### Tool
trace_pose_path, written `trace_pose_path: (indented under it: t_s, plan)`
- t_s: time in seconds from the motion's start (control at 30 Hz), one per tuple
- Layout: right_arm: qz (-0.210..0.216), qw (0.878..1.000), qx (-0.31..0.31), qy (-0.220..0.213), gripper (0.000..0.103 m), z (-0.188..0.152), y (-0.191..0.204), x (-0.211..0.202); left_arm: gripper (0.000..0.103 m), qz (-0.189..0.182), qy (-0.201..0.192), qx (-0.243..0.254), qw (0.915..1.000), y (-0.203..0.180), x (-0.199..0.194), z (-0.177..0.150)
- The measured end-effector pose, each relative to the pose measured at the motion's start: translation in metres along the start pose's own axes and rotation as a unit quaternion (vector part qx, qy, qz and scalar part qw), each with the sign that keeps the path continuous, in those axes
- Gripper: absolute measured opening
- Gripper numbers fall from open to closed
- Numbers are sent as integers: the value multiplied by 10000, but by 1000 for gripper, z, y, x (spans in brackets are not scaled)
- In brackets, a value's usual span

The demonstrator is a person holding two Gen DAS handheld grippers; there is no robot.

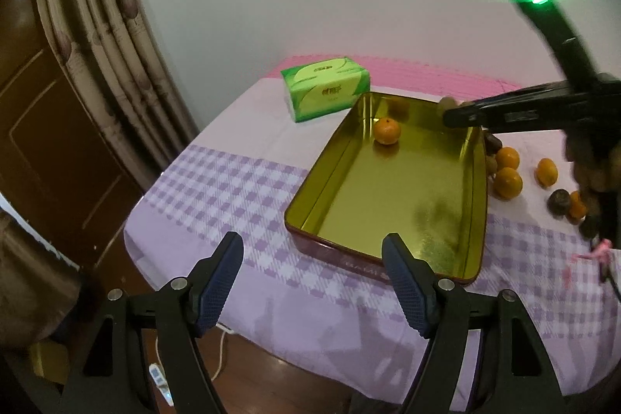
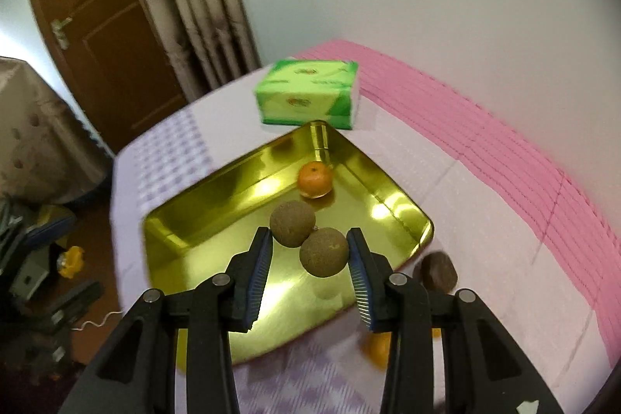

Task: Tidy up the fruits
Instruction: 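Grasp two kiwis with the right gripper and drop them into the tray, then move the left gripper to the dark brown fruit and grasp it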

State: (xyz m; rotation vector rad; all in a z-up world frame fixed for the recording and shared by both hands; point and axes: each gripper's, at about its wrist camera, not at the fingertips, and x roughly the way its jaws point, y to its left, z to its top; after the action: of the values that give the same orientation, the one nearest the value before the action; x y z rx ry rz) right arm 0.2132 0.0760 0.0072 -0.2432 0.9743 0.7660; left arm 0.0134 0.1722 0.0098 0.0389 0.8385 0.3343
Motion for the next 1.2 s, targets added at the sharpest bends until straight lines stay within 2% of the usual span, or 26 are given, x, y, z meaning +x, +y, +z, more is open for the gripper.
trace_pose_path:
  t_s: [0.13, 0.37, 0.6, 0.9, 0.97, 1.1, 1.2]
  plan:
    - [-218, 9994, 120, 256, 36, 6, -3, 34, 77, 63, 166, -51, 9998, 5, 9, 1]
    - [-447, 9977, 262, 431, 36, 16, -10, 69, 78, 25, 438, -56, 9990, 7, 21, -1]
    - [-412, 9965, 657, 306, 38, 21, -19, 79, 82, 14, 533, -1, 9986, 6, 25, -1]
    - [-231, 9940, 934, -519, 40, 19, -18, 34, 84, -5, 615, 16, 9981, 5, 29, -1]
    - [-192, 9921, 988, -748, 45, 13, -16, 16, 84, -5, 632, 51, 9980, 4, 29, -1]
    - [-178, 9872, 1095, -1143, 51, -21, -13, -30, 84, -12, 644, 127, 9978, 1, 29, -3]
    - [-416, 9842, 1134, -1296, 56, -60, -12, -63, 85, 3, 640, 177, 9978, -1, 28, -3]
